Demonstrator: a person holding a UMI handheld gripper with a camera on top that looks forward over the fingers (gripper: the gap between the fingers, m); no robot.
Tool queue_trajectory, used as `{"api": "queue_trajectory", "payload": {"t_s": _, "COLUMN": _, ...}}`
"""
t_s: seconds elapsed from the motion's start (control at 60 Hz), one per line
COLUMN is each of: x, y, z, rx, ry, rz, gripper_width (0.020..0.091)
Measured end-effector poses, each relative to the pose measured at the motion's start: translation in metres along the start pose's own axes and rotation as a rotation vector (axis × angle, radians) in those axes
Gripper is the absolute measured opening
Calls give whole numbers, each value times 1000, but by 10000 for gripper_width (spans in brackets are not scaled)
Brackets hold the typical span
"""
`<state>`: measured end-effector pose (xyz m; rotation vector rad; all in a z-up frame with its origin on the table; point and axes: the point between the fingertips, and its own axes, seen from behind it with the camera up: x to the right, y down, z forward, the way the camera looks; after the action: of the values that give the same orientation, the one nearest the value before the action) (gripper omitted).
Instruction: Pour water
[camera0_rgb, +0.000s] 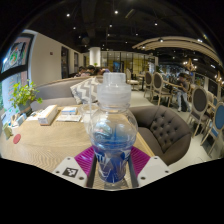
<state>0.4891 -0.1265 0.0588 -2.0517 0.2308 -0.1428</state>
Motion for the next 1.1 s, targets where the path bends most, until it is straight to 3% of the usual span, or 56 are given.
{"api": "queue_trajectory", "payload": {"t_s": 0.017, "x": 1, "y": 0, "z": 1, "rx": 0, "ry": 3, "rz": -3, "gripper_width": 497}}
{"api": "queue_trajectory", "payload": {"t_s": 0.167, "x": -3, "y": -2, "z": 4, "rx": 15, "ry": 11, "rz": -4, "gripper_width": 449}}
{"api": "queue_trajectory", "payload": {"t_s": 0.317, "x": -4, "y": -2, "z": 4, "rx": 10, "ry": 13, "rz": -11, "gripper_width": 344}}
{"api": "queue_trajectory", "payload": {"t_s": 0.483, "x": -8, "y": -15, "z": 4, "rx": 0, "ry": 77, "rz": -58, "gripper_width": 343}}
{"api": "queue_trajectory", "payload": {"t_s": 0.667, "x": -38, "y": -76, "z": -11, "rx": 51, "ry": 163, "rz": -220, "gripper_width": 342}}
{"api": "queue_trajectory", "payload": {"t_s": 0.867, "x": -135, "y": -167, "z": -42, "rx": 145, "ry": 272, "rz": -515, "gripper_width": 343}}
{"api": "queue_trajectory", "payload": {"t_s": 0.983, "x": -222, "y": -215, "z": -63, "rx": 207, "ry": 338, "rz": -762, "gripper_width": 344}}
{"api": "queue_trajectory", "payload": {"t_s": 1.1, "x": -328, "y": -234, "z": -71, "rx": 250, "ry": 358, "rz": -1050, "gripper_width": 344}}
